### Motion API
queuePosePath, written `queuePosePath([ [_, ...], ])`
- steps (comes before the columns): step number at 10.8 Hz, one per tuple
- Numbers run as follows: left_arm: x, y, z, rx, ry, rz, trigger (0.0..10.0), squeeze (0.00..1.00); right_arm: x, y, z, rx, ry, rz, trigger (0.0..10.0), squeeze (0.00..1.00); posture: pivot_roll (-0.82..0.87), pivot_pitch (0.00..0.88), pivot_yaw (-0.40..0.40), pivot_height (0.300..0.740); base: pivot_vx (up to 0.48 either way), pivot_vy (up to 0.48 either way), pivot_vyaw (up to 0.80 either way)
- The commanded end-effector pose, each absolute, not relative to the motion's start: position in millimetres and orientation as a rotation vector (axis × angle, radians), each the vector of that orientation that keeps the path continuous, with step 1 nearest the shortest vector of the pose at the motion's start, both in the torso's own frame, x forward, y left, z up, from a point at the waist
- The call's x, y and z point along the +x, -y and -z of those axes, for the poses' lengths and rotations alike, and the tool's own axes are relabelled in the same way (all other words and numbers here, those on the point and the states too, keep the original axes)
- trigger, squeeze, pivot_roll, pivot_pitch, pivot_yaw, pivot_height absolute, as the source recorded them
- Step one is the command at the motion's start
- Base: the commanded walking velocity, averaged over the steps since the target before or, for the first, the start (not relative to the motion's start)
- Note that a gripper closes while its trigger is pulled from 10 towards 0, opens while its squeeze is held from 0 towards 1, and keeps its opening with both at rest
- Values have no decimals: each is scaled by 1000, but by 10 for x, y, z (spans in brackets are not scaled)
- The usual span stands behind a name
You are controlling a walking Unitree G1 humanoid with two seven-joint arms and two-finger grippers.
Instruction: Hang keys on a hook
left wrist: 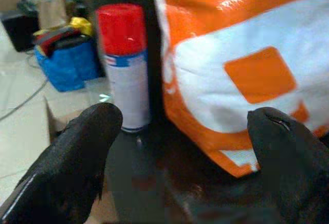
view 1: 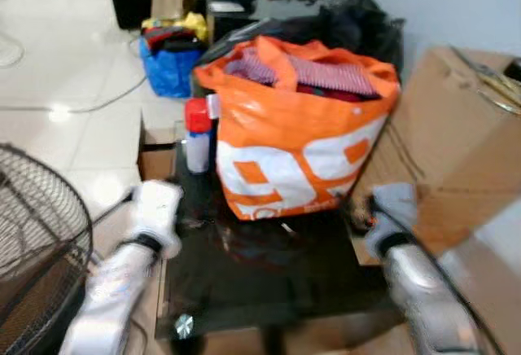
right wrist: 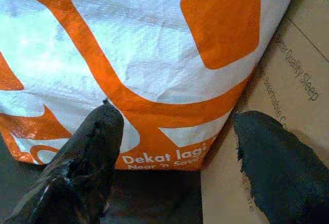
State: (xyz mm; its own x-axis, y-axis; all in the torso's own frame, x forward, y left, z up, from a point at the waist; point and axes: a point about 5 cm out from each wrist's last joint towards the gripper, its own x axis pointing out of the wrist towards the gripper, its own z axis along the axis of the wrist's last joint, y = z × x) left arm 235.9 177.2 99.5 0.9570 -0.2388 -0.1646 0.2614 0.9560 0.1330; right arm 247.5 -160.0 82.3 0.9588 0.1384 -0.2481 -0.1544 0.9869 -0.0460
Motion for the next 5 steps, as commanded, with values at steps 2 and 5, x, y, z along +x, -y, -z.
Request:
queuePosePath([
  [2, 2372, -1689, -1023, 154, -130, 274, 10000, 459, 2472, 1701, -815, -88, -257, -121, 10000, 0, -36, 0, -89, 732, 0, 0, 0],
  [5, 2343, -1727, -988, 191, -160, 300, 10000, 463, 2541, 1609, -731, -105, -283, -190, 10000, 0, -29, 0, -83, 732, 0, 0, 0],
])
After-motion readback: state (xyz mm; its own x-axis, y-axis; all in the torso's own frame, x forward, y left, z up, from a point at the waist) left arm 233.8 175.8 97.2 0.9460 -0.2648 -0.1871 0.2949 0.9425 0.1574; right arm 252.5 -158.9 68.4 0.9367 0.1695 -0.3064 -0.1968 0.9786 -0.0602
